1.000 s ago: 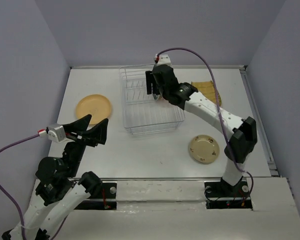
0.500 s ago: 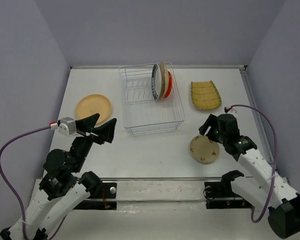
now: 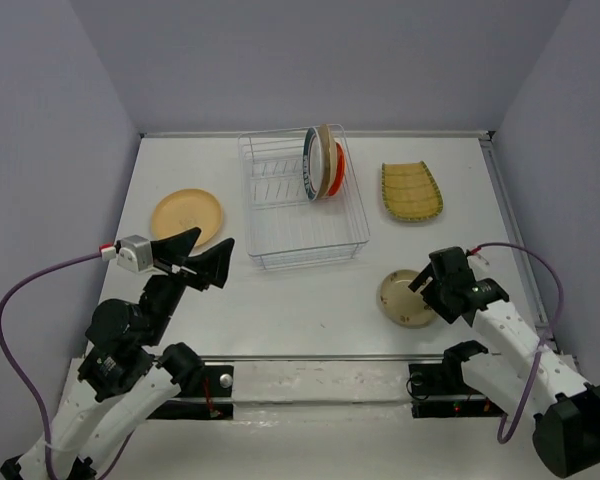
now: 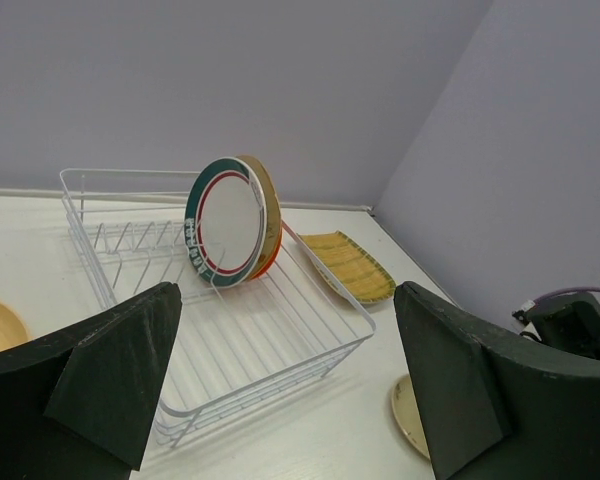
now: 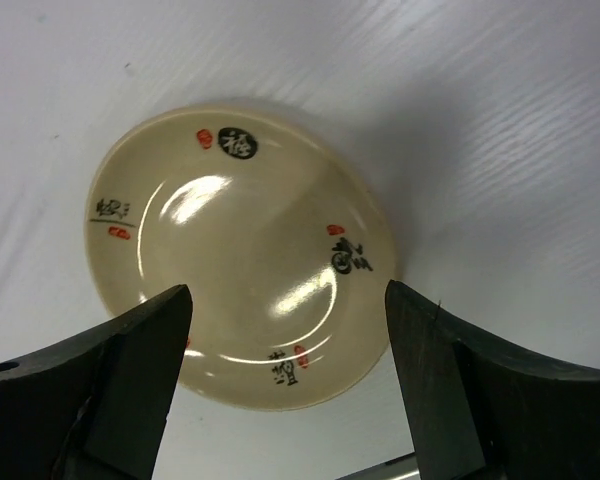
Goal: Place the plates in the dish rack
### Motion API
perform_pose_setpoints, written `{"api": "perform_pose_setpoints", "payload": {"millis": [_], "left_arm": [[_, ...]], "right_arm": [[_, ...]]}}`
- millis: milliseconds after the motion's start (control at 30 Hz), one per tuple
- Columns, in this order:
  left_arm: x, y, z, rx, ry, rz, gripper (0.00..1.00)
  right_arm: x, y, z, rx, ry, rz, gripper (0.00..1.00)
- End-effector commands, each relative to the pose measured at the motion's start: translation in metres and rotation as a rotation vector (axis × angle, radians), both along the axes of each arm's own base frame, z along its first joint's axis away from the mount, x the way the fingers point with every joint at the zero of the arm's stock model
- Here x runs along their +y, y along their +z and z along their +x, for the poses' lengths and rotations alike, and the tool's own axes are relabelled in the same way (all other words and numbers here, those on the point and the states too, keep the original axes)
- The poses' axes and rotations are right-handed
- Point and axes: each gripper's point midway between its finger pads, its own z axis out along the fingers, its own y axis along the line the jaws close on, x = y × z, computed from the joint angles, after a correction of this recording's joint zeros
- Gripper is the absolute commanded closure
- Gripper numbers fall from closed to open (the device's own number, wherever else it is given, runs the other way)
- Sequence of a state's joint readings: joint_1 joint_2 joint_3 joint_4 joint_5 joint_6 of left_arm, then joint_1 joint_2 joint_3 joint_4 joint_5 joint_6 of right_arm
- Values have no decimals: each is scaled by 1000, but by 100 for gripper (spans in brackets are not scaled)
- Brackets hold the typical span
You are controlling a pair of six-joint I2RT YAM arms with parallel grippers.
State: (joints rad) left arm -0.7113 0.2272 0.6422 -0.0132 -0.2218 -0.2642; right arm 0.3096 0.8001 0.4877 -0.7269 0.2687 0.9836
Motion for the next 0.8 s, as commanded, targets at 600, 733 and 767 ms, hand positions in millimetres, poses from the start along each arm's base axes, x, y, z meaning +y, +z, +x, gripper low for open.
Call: {"api": "perform_pose_setpoints", "payload": {"millis": [600, 733, 767], "left_arm": [[20, 44, -30, -135, -26, -111, 1], [20, 44, -29, -132, -23, -107, 1], [19, 43, -29, -129, -23, -106, 1]], "right_arm": [[15, -33, 27, 135, 80, 113, 27], [28, -40, 26, 135, 116, 177, 40], [29, -39, 25, 130, 121, 185, 41]]}}
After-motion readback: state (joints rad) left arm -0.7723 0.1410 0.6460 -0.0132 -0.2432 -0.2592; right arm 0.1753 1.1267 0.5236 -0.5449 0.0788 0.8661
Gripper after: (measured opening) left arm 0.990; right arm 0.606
